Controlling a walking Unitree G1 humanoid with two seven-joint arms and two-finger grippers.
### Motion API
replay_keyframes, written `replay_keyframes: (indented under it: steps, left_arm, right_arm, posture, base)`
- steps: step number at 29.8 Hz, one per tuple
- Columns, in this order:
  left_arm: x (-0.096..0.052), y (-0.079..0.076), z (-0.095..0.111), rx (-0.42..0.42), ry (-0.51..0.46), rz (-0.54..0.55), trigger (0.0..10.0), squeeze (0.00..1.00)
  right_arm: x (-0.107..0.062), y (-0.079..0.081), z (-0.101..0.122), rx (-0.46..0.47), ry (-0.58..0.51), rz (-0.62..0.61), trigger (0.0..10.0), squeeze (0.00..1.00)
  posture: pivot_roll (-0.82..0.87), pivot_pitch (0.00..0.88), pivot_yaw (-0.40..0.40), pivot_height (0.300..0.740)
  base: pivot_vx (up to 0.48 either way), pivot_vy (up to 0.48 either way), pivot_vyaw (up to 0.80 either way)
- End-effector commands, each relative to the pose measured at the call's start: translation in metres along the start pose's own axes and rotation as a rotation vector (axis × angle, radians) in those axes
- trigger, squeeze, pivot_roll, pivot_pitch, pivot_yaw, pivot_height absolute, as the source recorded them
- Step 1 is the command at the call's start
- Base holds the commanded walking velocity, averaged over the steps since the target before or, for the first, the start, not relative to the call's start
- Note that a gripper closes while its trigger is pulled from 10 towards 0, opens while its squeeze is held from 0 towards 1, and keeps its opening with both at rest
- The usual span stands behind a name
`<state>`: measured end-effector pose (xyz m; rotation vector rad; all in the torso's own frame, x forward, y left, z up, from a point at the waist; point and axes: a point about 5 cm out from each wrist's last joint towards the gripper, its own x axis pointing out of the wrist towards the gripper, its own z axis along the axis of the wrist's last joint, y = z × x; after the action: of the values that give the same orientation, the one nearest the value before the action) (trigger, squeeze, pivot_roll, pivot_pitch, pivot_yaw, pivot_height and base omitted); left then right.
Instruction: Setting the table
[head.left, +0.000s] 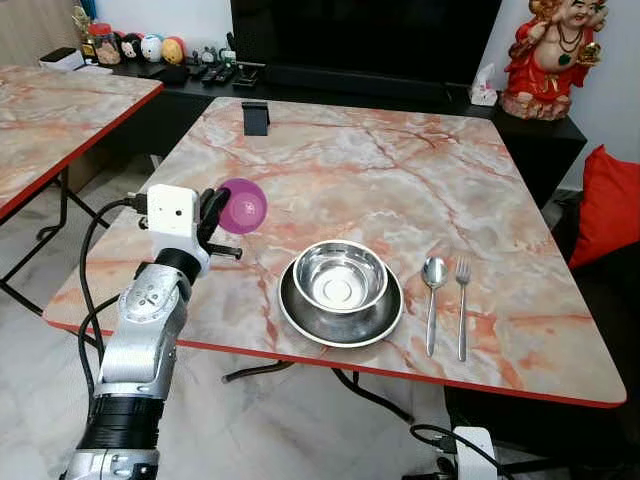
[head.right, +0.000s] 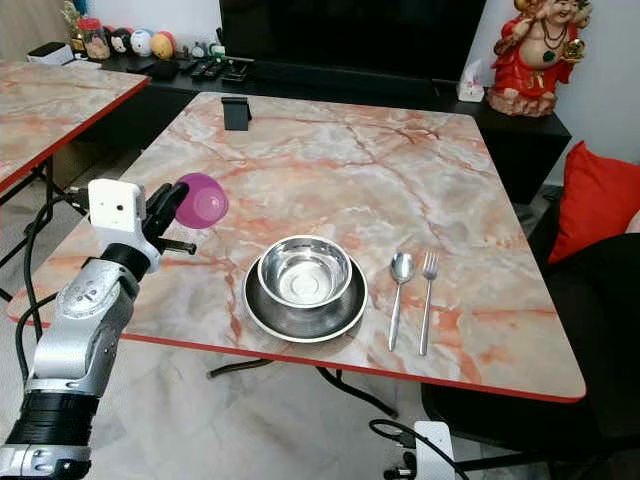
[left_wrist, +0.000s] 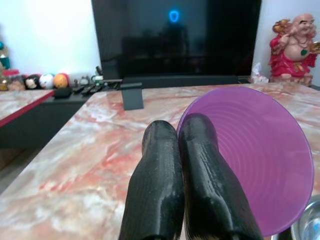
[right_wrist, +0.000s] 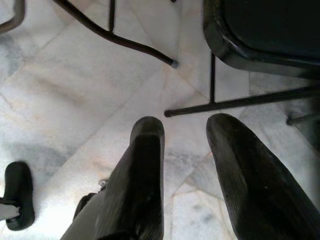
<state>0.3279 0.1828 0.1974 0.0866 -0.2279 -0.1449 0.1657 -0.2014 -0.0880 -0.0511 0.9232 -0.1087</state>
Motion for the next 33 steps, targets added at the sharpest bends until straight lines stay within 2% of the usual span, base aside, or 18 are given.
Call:
replay_keyframes:
  steps: [1, 6, 19, 33]
  left_arm:
    - [0.0037, -0.003, 0.0029, -0.007, -0.002, -0.013, 10.0, 0.0]
    - [0.0038, -0.0032, 0.0023, -0.008, -0.001, -0.012, 10.0, 0.0]
    - [0.0031, -0.0019, 0.0004, -0.01, 0.012, 0.009, 10.0, 0.0]
    - [0.005, -0.0049, 0.0025, -0.019, 0.004, 0.001, 10.0, 0.0]
  right_arm:
    - [0.0, -0.0026, 0.0002, 0.0, 0.002, -0.004, 10.0, 0.0]
    - [0.0, -0.0029, 0.0006, -0.002, 0.0, -0.005, 10.0, 0.0]
    - [0.0, -0.0034, 0.0013, -0.006, -0.009, -0.009, 10.0, 0.0]
    - [-0.0001, -0.0035, 0.0009, -0.012, -0.008, -0.013, 10.0, 0.0]
  posture:
    - [0.12, 0.0, -0.058, 0.728]
    - [0.12, 0.0, -0.059, 0.728]
    - [0.12, 0.0, -0.06, 0.728]
    - [0.12, 0.0, -0.059, 0.728]
  base:
    - [0.0, 0.0, -0.64]
    - [0.0, 0.0, -0.58]
    - [0.0, 0.0, 0.0]
    - [0.293, 0.0, 0.0]
